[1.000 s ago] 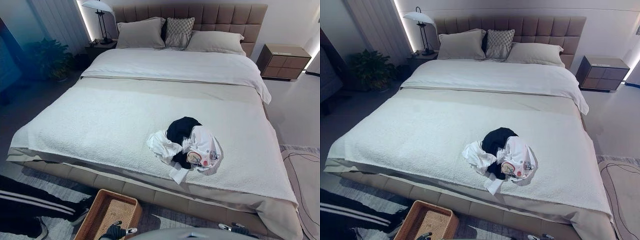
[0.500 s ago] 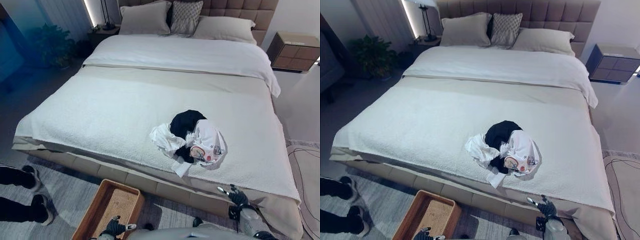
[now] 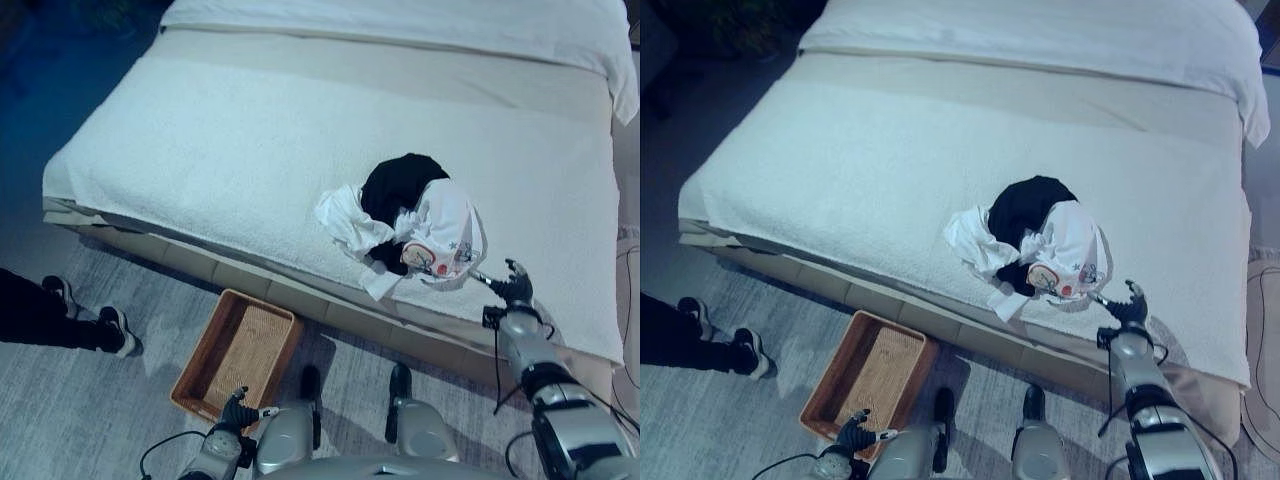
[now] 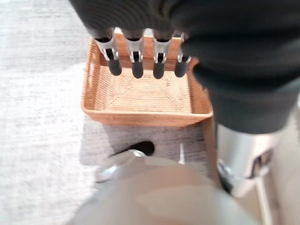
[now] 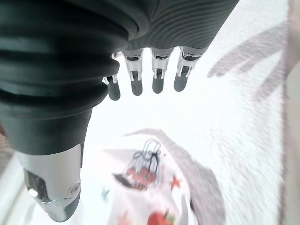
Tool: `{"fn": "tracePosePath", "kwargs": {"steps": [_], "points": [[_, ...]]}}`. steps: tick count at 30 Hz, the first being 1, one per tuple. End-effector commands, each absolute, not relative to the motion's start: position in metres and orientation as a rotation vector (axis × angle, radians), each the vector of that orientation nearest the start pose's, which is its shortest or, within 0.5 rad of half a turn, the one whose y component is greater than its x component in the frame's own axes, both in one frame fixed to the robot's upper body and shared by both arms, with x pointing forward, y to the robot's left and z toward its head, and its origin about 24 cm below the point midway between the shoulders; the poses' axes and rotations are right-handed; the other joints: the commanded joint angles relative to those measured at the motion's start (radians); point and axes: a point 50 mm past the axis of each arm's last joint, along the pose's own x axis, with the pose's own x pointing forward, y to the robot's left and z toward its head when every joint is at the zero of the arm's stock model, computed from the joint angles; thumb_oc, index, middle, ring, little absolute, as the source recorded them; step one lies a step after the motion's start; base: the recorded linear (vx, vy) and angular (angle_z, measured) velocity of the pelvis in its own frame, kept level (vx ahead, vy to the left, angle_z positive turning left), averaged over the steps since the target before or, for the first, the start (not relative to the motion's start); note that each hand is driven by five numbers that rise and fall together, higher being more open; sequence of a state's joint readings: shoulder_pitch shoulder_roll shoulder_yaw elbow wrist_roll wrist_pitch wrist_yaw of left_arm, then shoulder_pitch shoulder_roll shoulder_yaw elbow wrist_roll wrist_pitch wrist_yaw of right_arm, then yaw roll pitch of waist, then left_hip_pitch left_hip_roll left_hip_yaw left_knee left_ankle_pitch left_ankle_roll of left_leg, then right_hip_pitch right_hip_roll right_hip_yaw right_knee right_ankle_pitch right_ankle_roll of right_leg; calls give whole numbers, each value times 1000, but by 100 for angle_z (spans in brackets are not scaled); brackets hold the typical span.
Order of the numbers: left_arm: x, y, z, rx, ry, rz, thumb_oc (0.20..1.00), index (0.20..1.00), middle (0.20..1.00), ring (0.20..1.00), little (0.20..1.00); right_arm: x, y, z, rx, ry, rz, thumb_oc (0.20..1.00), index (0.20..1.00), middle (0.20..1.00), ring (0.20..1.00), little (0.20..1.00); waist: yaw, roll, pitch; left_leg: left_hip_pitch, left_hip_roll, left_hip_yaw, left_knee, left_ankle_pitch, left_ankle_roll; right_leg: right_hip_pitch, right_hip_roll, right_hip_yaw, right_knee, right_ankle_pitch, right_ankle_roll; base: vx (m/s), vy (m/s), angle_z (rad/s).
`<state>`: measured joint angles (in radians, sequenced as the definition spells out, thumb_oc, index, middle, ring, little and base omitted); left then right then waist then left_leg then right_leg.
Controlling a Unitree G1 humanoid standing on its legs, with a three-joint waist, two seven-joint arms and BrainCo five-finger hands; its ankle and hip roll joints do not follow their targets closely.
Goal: Pick up clothes into the bucket
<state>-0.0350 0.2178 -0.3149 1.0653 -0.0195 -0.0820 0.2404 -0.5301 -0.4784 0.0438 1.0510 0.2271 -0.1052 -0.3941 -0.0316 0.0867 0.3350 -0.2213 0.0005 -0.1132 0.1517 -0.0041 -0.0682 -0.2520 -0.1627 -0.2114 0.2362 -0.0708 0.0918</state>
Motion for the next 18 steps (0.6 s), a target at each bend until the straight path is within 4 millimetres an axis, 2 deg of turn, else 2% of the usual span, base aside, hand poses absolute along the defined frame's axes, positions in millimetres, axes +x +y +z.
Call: {"fn": "tracePosePath", "kwargs": {"steps": [1,4,5,7,8,9,10,11,18], "points": [[143,199,-142,450,890,62,1000,1000,1000,1000,1000,319,-315,40,-365,242,-666,1000,1000,1000,1000,1000,26,-57,13,-62,-55,-24,96,-53,37,11,-14,80,43,-38,9,-74,7,7],[151,196,-139,464,863,50,1000,1000,1000,1000,1000,326,-323,54,-369,231,-704,1000,1000,1000,1000,1000,32,-52,38,-93,-59,-31,117,-54,36,-18,-24,73,76,-49,7,-59,-1,8],[159,195,-136,468,833,49,1000,1000,1000,1000,1000,333,-327,68,-361,203,-737,1000,1000,1000,1000,1000,36,-48,67,-126,-61,-40,138,-53,36,-51,-32,69,114,-61,5,-64,-20,19],[165,191,-133,464,810,45,1000,1000,1000,1000,1000,339,-331,82,-362,171,-760,1000,1000,1000,1000,1000,39,-46,92,-158,-66,-48,163,-54,37,-82,-39,66,150,-71,2,-56,-17,20],[165,190,-133,463,809,45,1000,1000,1000,1000,1000,339,-331,83,-363,170,-760,1000,1000,1000,1000,1000,39,-46,94,-159,-67,-47,170,-61,37,-85,-40,67,159,-78,2,-50,-12,20],[170,187,-131,458,791,39,1000,1000,1000,1000,1000,342,-334,94,-360,143,-779,1000,1000,1000,1000,1000,42,-42,115,-186,-73,-55,194,-62,38,-109,-49,63,192,-87,-1,-27,-15,14],[170,187,-131,458,790,39,1000,1000,1000,1000,1000,342,-334,94,-360,143,-779,1000,1000,1000,1000,1000,41,-42,115,-187,-73,-55,194,-62,38,-110,-49,63,193,-88,-1,-60,-30,21],[176,183,-128,458,769,35,1000,1000,1000,1000,1000,347,-336,107,-351,105,-798,1000,1000,1000,1000,1000,46,-39,133,-208,-78,-63,210,-62,38,-129,-55,58,215,-97,-2,-34,-24,20],[197,176,-116,445,691,42,1000,1000,1000,1000,1000,359,-332,139,-310,4,-823,1000,1000,1000,1000,1000,60,-28,179,-261,-91,-87,233,-55,34,-184,-80,38,281,-121,-6,-28,-36,17]]}}
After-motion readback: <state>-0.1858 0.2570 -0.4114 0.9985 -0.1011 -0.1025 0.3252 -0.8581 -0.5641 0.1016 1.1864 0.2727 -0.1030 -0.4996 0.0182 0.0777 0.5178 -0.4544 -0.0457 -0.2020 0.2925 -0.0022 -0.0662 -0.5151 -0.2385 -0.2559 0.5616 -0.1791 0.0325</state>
